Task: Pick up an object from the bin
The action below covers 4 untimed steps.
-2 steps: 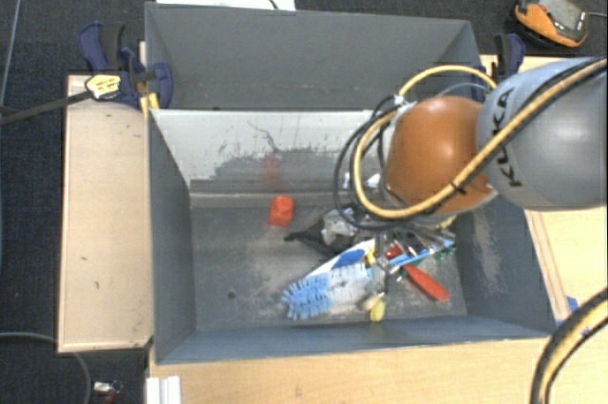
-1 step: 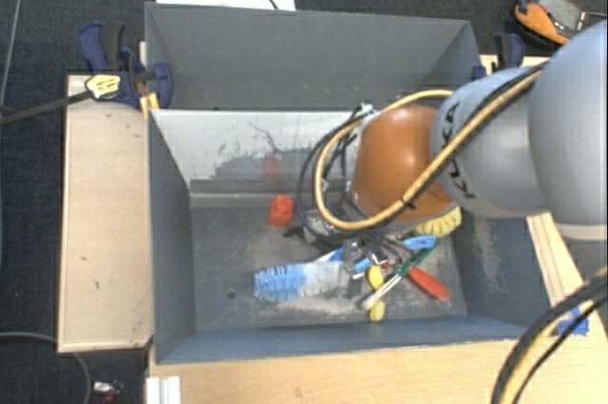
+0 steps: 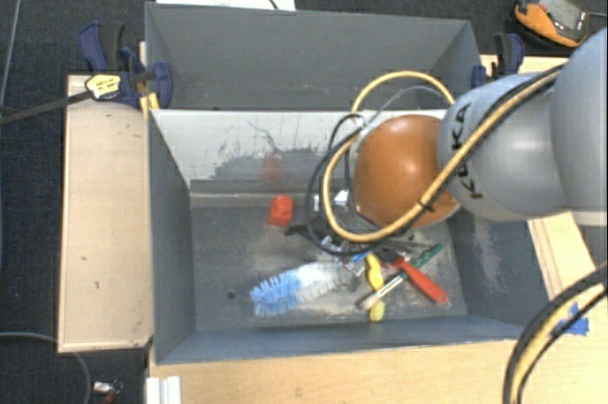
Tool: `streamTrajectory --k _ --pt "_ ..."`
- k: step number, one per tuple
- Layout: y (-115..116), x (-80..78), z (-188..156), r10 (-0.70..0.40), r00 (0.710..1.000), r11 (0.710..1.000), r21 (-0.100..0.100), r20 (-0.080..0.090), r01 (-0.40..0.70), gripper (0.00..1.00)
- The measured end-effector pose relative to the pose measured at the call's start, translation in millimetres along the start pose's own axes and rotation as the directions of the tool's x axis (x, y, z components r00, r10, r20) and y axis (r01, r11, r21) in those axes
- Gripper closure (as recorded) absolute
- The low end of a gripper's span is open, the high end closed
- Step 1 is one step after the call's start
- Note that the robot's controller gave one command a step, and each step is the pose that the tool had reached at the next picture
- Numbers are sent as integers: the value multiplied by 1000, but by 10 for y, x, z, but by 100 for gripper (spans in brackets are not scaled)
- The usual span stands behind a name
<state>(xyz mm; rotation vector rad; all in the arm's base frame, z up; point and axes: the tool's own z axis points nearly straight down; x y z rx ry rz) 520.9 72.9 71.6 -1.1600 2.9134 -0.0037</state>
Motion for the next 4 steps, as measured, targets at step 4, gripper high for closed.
streamTrajectory --k 4 --pt "-2 9 -1108 -9 1000 1000 -3 0 9 100"
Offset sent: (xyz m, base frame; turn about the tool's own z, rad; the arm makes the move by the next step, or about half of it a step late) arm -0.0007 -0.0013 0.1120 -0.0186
